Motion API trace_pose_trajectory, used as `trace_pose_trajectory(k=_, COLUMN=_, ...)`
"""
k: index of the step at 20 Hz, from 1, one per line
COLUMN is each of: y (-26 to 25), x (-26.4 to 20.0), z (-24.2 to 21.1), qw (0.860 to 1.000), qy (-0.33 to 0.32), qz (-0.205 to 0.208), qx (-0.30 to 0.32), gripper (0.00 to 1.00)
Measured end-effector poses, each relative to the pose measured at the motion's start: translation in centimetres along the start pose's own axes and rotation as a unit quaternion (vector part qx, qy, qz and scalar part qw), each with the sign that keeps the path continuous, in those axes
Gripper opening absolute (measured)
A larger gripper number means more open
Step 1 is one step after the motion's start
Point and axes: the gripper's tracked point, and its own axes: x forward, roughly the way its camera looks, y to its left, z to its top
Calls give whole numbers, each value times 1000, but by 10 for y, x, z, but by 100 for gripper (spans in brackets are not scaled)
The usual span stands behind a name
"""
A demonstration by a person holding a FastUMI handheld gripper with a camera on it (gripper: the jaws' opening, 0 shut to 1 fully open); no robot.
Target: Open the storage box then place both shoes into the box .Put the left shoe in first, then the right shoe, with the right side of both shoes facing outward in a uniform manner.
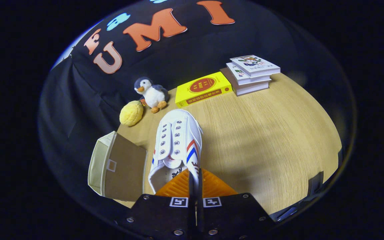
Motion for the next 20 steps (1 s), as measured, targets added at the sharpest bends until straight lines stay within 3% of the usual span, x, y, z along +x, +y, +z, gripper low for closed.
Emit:
trace_pose_trajectory(k=14, y=205, x=-4, z=-11, qw=992, qy=36, qz=107, qx=-62, gripper=2)
trace_pose_trajectory(k=20, y=267, x=19, z=-40, qw=986, qy=64, qz=116, qx=-97, gripper=2)
